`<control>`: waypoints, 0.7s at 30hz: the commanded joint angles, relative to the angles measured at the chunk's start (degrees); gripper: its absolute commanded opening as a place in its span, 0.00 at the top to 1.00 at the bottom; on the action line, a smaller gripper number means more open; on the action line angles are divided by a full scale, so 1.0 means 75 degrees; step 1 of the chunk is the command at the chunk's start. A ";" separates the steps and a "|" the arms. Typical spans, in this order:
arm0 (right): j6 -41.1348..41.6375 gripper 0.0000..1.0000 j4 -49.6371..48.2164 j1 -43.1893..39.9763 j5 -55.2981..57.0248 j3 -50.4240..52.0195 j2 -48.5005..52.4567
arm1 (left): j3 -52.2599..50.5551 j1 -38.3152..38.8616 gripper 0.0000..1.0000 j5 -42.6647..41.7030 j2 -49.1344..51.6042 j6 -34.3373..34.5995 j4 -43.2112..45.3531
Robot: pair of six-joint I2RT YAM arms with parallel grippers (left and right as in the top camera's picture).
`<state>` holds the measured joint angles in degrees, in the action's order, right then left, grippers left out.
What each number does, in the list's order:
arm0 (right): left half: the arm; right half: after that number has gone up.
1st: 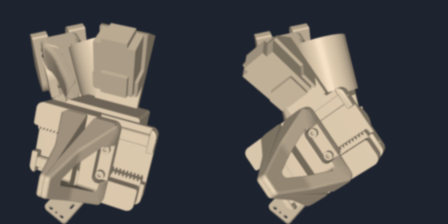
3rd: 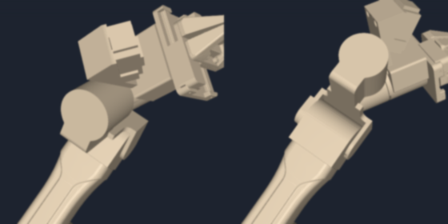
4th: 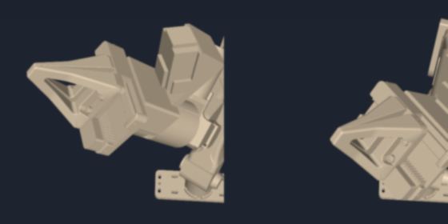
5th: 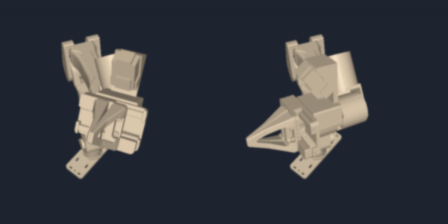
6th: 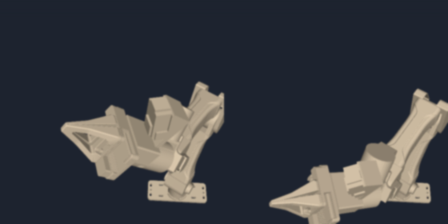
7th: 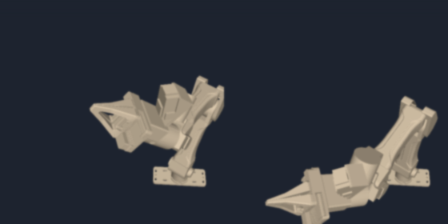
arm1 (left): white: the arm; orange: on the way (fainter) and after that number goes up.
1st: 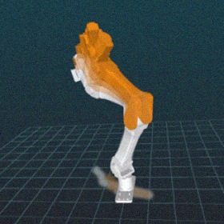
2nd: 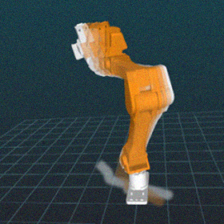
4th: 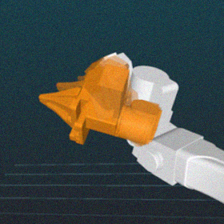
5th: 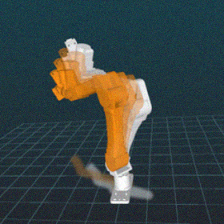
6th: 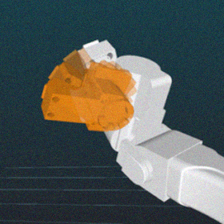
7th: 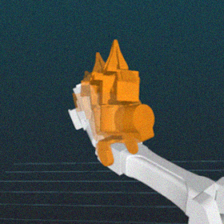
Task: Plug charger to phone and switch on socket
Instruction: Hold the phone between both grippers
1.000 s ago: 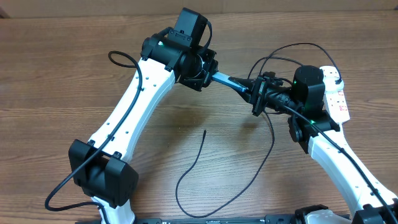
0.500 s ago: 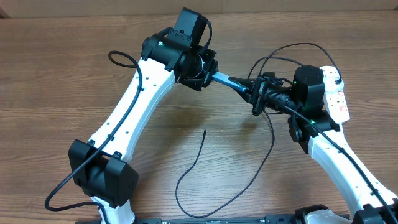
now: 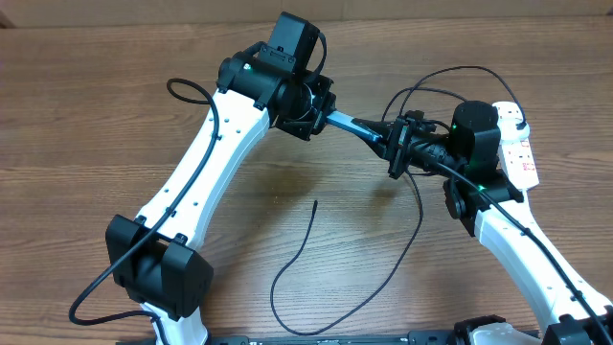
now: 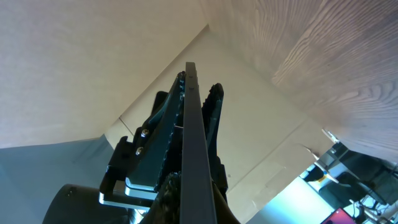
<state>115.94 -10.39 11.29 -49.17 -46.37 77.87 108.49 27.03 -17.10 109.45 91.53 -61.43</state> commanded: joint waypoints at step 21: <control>0.0976 0.96 -0.0323 0.0242 -0.0536 -0.0163 -0.0178 | 0.0050 0.0154 0.22 -0.0058 0.0242 -0.0379 -0.0236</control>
<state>115.94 -10.63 11.81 -49.65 -46.33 77.87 108.57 27.14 -17.10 109.56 90.39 -62.92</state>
